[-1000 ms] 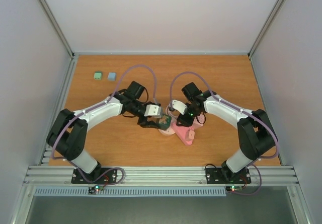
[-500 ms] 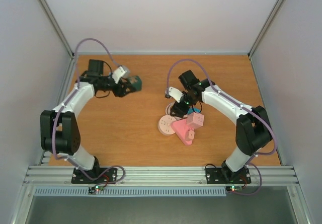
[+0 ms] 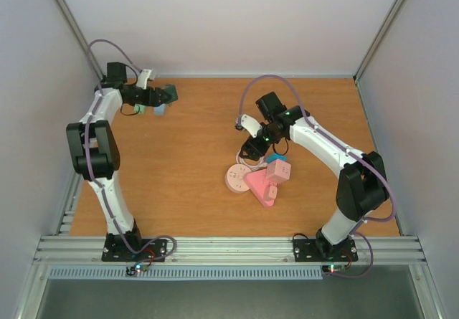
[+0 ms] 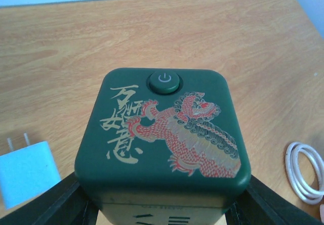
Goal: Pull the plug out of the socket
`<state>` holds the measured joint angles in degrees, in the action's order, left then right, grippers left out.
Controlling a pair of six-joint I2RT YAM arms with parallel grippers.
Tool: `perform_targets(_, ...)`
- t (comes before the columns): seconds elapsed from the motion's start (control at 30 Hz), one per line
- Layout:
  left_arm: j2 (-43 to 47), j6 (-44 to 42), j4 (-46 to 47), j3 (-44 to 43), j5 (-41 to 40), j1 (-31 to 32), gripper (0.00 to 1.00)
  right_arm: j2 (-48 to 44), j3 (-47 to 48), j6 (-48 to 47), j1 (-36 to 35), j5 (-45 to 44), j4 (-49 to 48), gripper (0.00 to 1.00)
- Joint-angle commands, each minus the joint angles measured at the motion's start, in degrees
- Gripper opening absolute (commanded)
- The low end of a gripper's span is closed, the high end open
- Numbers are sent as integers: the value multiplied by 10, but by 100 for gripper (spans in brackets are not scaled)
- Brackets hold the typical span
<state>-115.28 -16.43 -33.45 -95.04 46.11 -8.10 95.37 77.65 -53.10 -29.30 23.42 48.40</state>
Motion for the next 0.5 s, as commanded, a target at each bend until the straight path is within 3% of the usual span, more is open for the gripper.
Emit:
perform_targets(0.0,-81,52,-68,-85,50,3,18,-11,16,22,23,13,20,73)
perform_targets(0.47,-189,99,-54,-140,40,27,21,-40,3,10,111,10,72,79)
